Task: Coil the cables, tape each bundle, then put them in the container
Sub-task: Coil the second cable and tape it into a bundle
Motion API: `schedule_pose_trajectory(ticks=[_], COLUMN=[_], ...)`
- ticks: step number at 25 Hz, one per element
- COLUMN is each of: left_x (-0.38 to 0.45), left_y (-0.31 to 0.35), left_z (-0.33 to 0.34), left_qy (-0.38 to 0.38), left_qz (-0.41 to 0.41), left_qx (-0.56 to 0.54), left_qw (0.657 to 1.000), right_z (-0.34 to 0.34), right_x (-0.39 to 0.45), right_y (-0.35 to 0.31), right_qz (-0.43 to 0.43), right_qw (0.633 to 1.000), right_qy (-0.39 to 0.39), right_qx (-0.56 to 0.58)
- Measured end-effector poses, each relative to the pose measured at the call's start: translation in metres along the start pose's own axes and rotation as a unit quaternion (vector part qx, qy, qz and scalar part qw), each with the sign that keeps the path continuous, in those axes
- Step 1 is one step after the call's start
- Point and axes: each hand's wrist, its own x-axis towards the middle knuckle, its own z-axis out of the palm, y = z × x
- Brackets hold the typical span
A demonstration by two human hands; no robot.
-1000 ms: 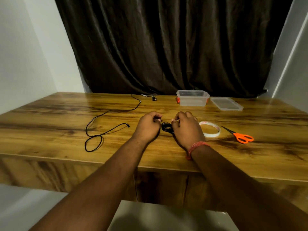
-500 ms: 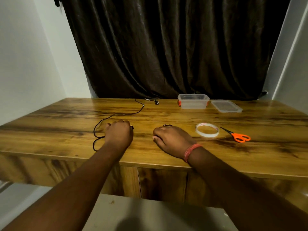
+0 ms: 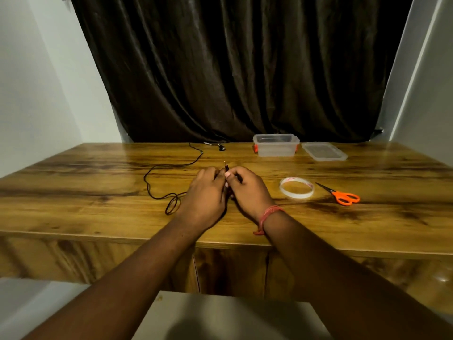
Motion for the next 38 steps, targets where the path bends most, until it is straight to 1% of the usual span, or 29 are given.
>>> schedule_pose_trajectory(ticks=[3, 5, 6, 7, 8, 9, 10, 11, 12, 13, 14, 15, 18, 19, 20, 21, 23, 25, 27, 28, 30, 32, 34, 37, 38], left_x=[-0.001, -0.004, -0.005, -0.006, -0.007, -0.008, -0.009, -0.009, -0.010, -0.010, -0.010, -0.010, -0.010, -0.011, -0.012, -0.013, -0.012, -0.011, -0.011, -0.011, -0.012, -0.013, -0.011, -0.006, -0.004], left_y=[0.005, 0.007, 0.007, 0.006, 0.004, 0.003, 0.001, 0.000, -0.001, -0.001, -0.001, -0.002, -0.003, -0.002, 0.000, 0.001, 0.002, -0.002, -0.005, -0.007, -0.010, -0.013, -0.015, -0.019, -0.021], left_z=[-0.005, -0.009, -0.012, -0.015, -0.016, -0.018, -0.019, -0.018, -0.018, -0.017, -0.015, -0.015, -0.016, -0.015, -0.016, -0.016, -0.018, -0.024, -0.030, -0.032, -0.035, -0.037, -0.039, -0.038, -0.037], left_qy=[0.002, 0.025, 0.051, 0.087, 0.127, 0.159, 0.168, 0.148, 0.107, 0.063, 0.032, 0.018, 0.001, -0.007, -0.017, -0.032, -0.082, -0.134, -0.174, -0.179, -0.160, -0.128, -0.078, 0.029, 0.053], left_qz=[0.021, 0.027, 0.016, -0.004, -0.025, -0.041, -0.048, -0.047, -0.044, -0.041, -0.041, -0.046, -0.077, -0.090, -0.106, -0.124, -0.156, -0.162, -0.149, -0.145, -0.144, -0.142, -0.150, -0.188, -0.192], left_qx=[0.027, 0.014, -0.006, -0.038, -0.077, -0.113, -0.139, -0.158, -0.172, -0.183, -0.195, -0.213, -0.289, -0.327, -0.377, -0.434, -0.546, -0.632, -0.692, -0.717, -0.757, -0.784, -0.808, -0.821, -0.820], left_qw=[0.999, 0.999, 0.999, 0.995, 0.989, 0.980, 0.975, 0.975, 0.978, 0.980, 0.979, 0.976, 0.954, 0.941, 0.920, 0.892, 0.819, 0.746, 0.685, 0.657, 0.617, 0.591, 0.564, 0.538, 0.536], right_z=[-0.001, -0.005, -0.006, -0.007, -0.008, -0.009, -0.008, -0.006, -0.004, -0.003, -0.003, -0.005, -0.012, -0.013, -0.014, -0.014, -0.013, -0.011, -0.007, -0.005, -0.001, 0.001, 0.004, 0.008, 0.009], right_x=[0.001, 0.000, -0.001, -0.003, -0.005, -0.006, -0.007, -0.008, -0.008, -0.009, -0.009, -0.010, -0.011, -0.011, -0.011, -0.011, -0.011, -0.010, -0.010, -0.009, -0.009, -0.008, -0.009, -0.011, -0.012], right_y=[0.000, -0.002, -0.002, -0.002, -0.001, 0.000, -0.001, -0.002, -0.003, -0.004, -0.005, -0.006, -0.004, -0.005, -0.006, -0.006, -0.008, -0.007, -0.005, -0.003, -0.002, 0.001, 0.001, -0.001, -0.002], right_qz=[0.013, 0.015, 0.009, -0.003, -0.023, -0.056, -0.097, -0.139, -0.167, -0.178, -0.175, -0.165, -0.141, -0.142, -0.145, -0.147, -0.156, -0.184, -0.209, -0.210, -0.202, -0.205, -0.210, -0.219, -0.227], right_qw=[0.997, 0.992, 0.991, 0.992, 0.996, 0.998, 0.994, 0.986, 0.979, 0.976, 0.977, 0.980, 0.984, 0.983, 0.982, 0.981, 0.980, 0.975, 0.969, 0.969, 0.968, 0.961, 0.949, 0.925, 0.919], right_qy=[0.024, 0.037, 0.036, 0.030, 0.023, 0.014, 0.006, -0.003, -0.009, -0.009, 0.000, 0.015, 0.053, 0.061, 0.068, 0.074, 0.082, 0.073, 0.032, 0.003, -0.050, -0.079, -0.101, -0.137, -0.139], right_qx=[0.068, 0.116, 0.129, 0.120, 0.081, 0.021, -0.045, -0.094, -0.119, -0.123, -0.120, -0.112, -0.092, -0.095, -0.099, -0.099, -0.095, -0.104, -0.125, -0.130, -0.139, -0.166, -0.211, -0.280, -0.292])
